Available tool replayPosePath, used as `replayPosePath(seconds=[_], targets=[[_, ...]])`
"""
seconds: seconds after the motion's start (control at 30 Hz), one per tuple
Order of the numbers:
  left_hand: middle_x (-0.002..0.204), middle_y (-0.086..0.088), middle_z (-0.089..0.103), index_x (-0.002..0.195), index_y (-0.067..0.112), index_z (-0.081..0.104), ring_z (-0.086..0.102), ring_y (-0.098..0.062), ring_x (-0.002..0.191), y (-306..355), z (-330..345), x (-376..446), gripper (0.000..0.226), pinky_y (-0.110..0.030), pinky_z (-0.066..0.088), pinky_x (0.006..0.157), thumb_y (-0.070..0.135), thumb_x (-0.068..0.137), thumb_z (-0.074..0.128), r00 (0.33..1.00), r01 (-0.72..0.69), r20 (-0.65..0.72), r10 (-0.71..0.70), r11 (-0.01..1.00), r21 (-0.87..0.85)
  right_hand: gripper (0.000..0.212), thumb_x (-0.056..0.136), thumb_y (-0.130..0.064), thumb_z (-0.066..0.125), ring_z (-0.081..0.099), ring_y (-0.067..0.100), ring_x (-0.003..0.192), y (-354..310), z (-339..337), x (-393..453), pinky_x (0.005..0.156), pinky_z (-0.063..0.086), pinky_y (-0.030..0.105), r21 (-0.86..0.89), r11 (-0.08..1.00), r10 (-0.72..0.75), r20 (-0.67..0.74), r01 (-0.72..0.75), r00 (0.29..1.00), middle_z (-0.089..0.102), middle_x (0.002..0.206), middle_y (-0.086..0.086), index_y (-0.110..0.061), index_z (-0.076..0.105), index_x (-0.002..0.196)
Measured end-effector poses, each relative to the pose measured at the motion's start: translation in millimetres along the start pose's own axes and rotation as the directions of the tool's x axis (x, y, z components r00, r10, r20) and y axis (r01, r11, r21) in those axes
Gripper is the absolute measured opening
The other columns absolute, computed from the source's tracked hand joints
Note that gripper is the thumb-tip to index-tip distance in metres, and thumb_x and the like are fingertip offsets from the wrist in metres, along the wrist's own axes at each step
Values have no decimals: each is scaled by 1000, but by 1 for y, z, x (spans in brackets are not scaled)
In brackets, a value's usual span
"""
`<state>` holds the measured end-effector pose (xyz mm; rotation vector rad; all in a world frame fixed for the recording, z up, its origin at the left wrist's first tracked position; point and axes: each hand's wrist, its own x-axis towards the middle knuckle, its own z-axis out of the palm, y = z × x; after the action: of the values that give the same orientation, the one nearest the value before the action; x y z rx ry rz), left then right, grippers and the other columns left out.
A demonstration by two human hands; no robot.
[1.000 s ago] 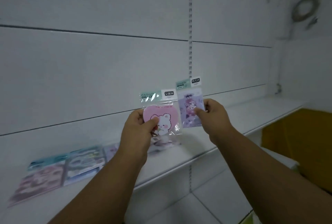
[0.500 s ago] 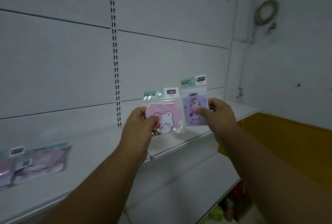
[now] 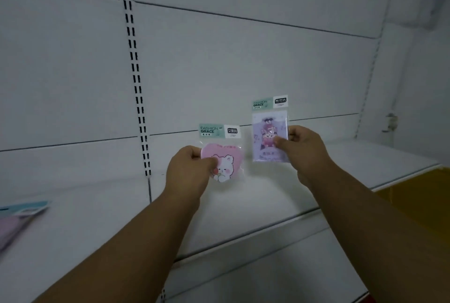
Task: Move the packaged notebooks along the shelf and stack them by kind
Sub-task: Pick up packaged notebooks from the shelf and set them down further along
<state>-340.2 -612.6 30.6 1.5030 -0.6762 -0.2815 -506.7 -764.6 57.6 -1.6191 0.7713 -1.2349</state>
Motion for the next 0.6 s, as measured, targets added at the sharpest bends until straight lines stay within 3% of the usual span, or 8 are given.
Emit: replayPosePath(seconds=[0.13,0.23,0.33,0.43,0.6], targets=[[77,-13,70,75,8,65,59,-23,65,-17,9,8,13,-32,45,60,14,73,76,993,103,-77,-91,981,163,8,80,-4,73,72,10,63,27,4,29,53,54,22,54,999,-7,157,-1,988,76,71,-4,-10,72,86],[78,-17,72,71,7,65,59,-23,62,-22,15,11,14,-30,44,58,15,70,77,983,174,-122,-139,920,351,9,81,-5,73,75,20,75,40,4,46,69,59,34,78,996,22,320,-50,947,78,82,3,-12,72,86],[72,-13,69,75,3,69,57,-20,60,-22,23,11,21,-25,41,54,23,72,76,974,220,-183,-133,740,636,7,81,-8,73,75,21,76,47,-3,60,74,60,38,56,998,4,413,-30,911,77,86,6,-14,72,84],[61,-6,55,64,8,58,49,-16,55,-18,32,9,25,-24,32,45,26,74,73,959,276,-256,-117,573,772,6,81,-8,74,75,21,75,54,-13,67,76,60,40,67,997,-1,457,-33,890,77,84,6,-13,72,84],[72,-6,56,72,9,54,58,-24,77,-11,45,12,33,-26,40,65,36,75,73,951,309,-284,-120,400,863,6,80,-10,75,74,21,72,61,-32,77,73,60,39,13,1000,6,473,-13,881,77,83,6,-13,73,85]])
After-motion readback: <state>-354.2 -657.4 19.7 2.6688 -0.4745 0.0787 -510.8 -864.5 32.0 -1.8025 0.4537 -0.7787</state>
